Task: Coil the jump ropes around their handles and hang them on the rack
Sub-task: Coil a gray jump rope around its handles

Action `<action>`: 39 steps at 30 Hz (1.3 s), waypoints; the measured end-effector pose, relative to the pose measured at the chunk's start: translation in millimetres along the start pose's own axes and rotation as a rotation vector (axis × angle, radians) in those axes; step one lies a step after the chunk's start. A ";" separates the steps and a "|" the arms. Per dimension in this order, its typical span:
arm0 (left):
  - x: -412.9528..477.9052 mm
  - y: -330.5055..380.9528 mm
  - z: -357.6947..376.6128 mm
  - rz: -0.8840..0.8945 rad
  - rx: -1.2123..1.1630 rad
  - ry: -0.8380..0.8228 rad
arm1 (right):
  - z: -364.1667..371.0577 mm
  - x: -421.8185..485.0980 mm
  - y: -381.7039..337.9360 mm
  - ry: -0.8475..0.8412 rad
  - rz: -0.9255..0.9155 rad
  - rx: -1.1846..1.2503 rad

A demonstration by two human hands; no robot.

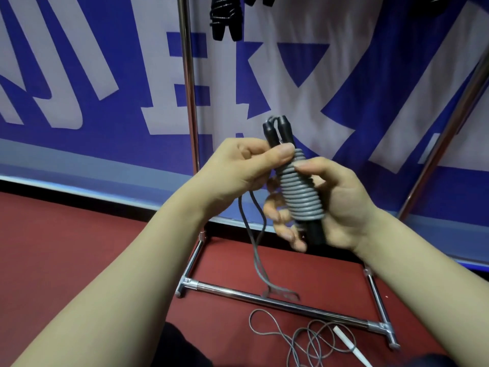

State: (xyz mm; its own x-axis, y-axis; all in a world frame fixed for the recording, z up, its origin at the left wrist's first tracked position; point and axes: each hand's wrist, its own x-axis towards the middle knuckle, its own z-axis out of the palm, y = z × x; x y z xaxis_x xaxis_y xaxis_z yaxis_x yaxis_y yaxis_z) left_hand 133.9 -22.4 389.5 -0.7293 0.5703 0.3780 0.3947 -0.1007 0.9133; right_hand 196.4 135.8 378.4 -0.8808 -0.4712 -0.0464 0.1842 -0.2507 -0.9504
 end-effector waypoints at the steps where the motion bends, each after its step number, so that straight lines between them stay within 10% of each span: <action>1: 0.4 0.8 -1.2 0.002 -0.001 0.053 | 2.2 1.1 -0.4 0.116 -0.063 -0.031; 14: 0.6 -9.0 10.5 0.022 0.292 0.320 | 1.9 19.4 11.3 0.421 -0.095 -0.224; 25: -3.4 -9.6 -24.6 -0.064 0.099 -0.332 | -7.8 14.6 7.2 0.462 -0.135 -0.320; 39: 0.0 -6.3 -13.5 -0.038 -0.127 -0.330 | 0.3 1.6 -3.0 0.072 0.056 0.076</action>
State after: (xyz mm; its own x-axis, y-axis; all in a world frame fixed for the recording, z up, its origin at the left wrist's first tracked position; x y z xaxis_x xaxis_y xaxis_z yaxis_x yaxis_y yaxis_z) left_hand 123.9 -32.8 385.7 -0.5142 0.8061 0.2930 0.2826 -0.1632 0.9452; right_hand 194.6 135.6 381.2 -0.8970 -0.4245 -0.1232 0.2637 -0.2904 -0.9199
